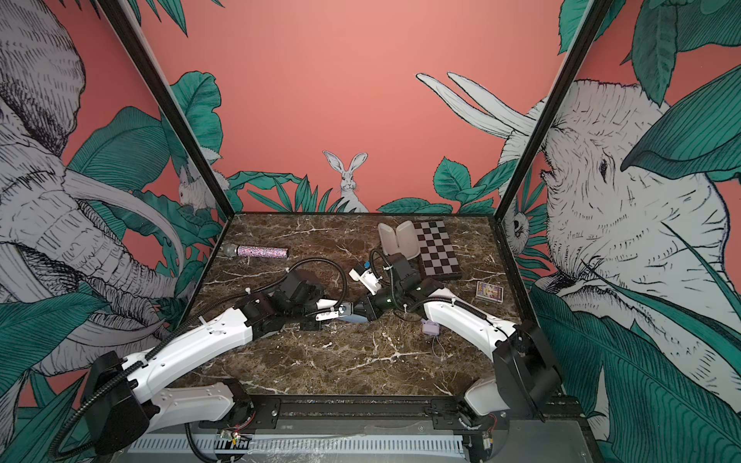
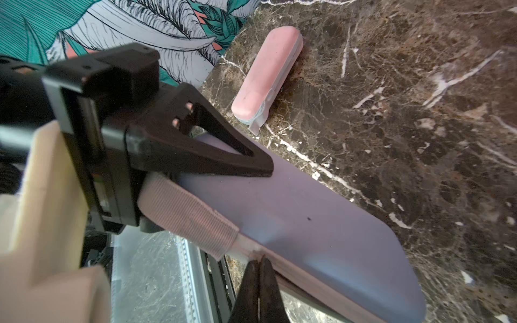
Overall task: Put umbrellas into zippered umbrella sleeves
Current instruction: Zip the zipper on the umbrella sleeve.
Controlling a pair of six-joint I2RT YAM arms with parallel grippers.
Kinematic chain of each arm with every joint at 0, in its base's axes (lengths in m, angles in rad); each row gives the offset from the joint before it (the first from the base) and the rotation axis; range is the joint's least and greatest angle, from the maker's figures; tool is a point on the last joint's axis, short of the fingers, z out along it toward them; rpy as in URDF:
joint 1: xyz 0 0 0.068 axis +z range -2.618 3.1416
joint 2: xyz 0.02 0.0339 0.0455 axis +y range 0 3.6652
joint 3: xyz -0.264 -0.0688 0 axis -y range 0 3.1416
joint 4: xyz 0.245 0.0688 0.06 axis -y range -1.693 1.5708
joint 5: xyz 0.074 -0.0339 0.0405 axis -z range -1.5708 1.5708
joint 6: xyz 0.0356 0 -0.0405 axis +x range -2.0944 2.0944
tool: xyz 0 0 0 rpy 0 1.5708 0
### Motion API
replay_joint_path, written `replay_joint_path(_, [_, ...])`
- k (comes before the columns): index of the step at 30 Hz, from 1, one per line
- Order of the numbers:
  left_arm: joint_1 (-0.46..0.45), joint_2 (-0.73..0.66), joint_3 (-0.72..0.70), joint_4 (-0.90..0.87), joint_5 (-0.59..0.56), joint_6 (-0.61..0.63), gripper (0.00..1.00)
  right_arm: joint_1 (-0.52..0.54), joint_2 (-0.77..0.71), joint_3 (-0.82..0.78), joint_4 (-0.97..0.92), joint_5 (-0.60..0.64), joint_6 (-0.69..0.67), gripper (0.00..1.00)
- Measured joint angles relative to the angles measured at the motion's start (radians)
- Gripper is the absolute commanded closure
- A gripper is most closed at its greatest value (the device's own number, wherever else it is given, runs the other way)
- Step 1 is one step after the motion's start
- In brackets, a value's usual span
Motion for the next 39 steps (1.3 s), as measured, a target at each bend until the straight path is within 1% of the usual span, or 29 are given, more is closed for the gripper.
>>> replay_joint_path(6, [0.003, -0.027, 0.0, 0.012, -0.009, 0.019, 1.0, -0.043, -0.029, -0.029, -0.074, 0.103, -0.025, 1.0])
replay_joint_path(11, [0.008, -0.03, 0.0, 0.027, -0.007, 0.017, 1.0, -0.045, -0.044, -0.03, -0.09, 0.141, -0.037, 1.0])
replay_joint_path(18, [0.031, -0.03, 0.0, 0.045, 0.018, -0.129, 1.0, -0.068, -0.035, -0.029, -0.067, 0.183, -0.01, 1.0])
replay_joint_path(22, [0.048, -0.03, 0.006, 0.039, 0.048, -0.169, 1.0, -0.097, -0.009, -0.019, -0.123, 0.292, -0.019, 1.0])
replay_joint_path(27, [0.08, -0.026, 0.031, 0.007, 0.111, -0.207, 1.0, -0.089, 0.016, 0.005, -0.148, 0.323, -0.034, 1.0])
replay_joint_path(32, [0.169, -0.026, 0.031, 0.005, 0.212, -0.327, 1.0, -0.094, 0.022, 0.005, -0.088, 0.293, -0.006, 1.0])
replay_joint_path(35, [0.19, -0.026, 0.014, 0.043, 0.248, -0.429, 1.0, -0.118, 0.024, -0.016, -0.016, 0.246, 0.052, 1.0])
replay_joint_path(39, [0.201, -0.026, -0.042, 0.144, 0.273, -0.605, 1.0, -0.138, 0.027, -0.056, 0.071, 0.185, 0.16, 1.0])
